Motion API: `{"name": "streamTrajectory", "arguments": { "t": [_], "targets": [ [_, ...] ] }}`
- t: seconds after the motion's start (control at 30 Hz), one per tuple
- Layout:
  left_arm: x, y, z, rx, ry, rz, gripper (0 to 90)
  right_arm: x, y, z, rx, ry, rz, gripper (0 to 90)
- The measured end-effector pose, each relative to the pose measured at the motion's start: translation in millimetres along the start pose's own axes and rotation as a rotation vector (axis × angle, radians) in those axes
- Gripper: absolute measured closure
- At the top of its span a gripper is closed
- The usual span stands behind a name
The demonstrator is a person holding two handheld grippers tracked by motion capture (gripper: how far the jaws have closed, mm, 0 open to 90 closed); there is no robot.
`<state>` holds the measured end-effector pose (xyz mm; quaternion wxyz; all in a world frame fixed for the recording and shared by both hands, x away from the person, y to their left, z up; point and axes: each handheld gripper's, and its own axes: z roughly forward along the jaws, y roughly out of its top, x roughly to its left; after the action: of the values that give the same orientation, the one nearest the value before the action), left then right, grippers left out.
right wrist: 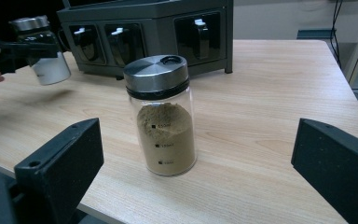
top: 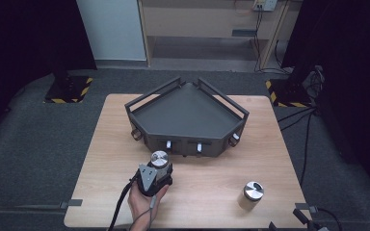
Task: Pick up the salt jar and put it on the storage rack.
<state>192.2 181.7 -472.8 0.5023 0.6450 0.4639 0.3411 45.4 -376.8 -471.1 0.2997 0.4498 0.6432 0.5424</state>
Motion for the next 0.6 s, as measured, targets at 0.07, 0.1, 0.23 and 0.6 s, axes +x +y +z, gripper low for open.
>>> {"name": "streamTrajectory", "arguments": {
  "t": [0.07,0.1,0.23,0.6],
  "targets": [
    [1.2,1.1,-5.8,-0.011,-0.011,0.005,30.3,-0.2,0.1,0.0,0.001,0.0,0.0,2.6],
    [1.6,1.5,-8.9,-0.016,-0.013,0.009,30.2,-0.5,-0.2,0.3,0.001,0.0,0.0,2.5],
    [3.9,4.4,-20.9,-0.029,-0.013,0.021,30.2,0.1,-0.1,1.6,0.004,0.003,0.0,2.5],
    [7.2,15.2,-48.9,-0.092,-0.037,0.012,30.3,0.2,0.4,3.6,0.011,0.004,-0.001,2.5]
  ]
}}
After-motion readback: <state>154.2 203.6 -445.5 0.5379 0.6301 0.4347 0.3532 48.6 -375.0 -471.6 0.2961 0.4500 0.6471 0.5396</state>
